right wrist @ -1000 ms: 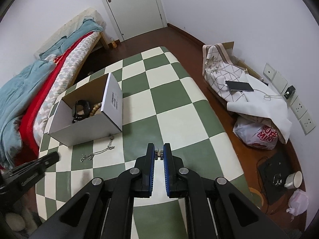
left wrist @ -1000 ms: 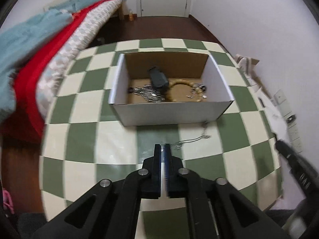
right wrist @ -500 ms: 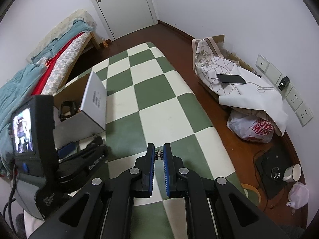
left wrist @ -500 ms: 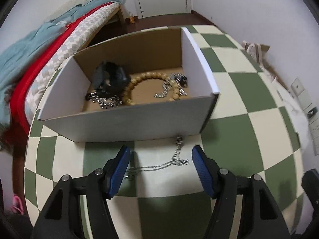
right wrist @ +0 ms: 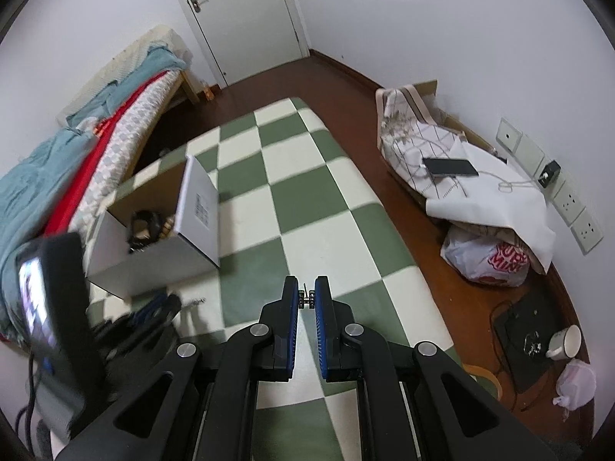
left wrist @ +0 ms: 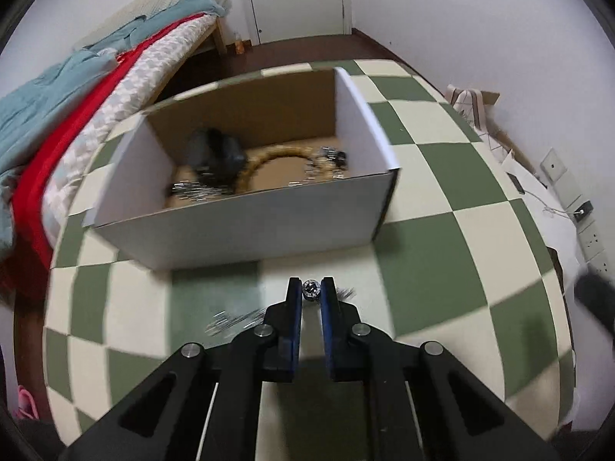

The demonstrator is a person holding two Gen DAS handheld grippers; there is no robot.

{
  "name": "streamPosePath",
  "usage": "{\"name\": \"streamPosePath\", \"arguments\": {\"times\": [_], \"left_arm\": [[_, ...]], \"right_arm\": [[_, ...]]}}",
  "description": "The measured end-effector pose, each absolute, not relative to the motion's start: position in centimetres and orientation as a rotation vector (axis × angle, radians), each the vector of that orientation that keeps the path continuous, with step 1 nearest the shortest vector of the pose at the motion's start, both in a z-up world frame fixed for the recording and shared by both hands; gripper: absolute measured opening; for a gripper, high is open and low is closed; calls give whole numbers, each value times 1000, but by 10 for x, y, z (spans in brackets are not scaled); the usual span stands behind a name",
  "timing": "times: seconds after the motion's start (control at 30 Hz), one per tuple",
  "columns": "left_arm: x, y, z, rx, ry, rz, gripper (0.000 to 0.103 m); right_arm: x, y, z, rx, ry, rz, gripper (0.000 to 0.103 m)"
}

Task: Organize jewelry
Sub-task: 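Grasp a small silver ring with the left tool while the right tool holds its ring, then carry both small rings over the white box and open both tools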

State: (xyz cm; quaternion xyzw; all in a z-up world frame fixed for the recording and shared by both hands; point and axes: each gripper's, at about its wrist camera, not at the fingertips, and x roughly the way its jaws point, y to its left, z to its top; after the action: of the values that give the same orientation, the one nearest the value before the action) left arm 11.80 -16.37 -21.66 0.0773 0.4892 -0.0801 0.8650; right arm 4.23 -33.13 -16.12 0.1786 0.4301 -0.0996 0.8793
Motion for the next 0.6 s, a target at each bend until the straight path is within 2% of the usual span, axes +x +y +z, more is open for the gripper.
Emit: {"name": "streamPosePath", "arguments": {"times": [0.17, 0.37, 0.6], "left_arm": [[103, -113, -193, 97, 1019, -155, 7], [105, -57, -194, -66, 1059, -155, 7], [96, -38, -165, -90, 1026, -165, 7]], "right_arm": [[38, -326, -146, 381, 865, -186, 9], [30, -324, -142, 405, 860, -173, 9], [24, -326, -132, 410, 842, -160, 9]]}}
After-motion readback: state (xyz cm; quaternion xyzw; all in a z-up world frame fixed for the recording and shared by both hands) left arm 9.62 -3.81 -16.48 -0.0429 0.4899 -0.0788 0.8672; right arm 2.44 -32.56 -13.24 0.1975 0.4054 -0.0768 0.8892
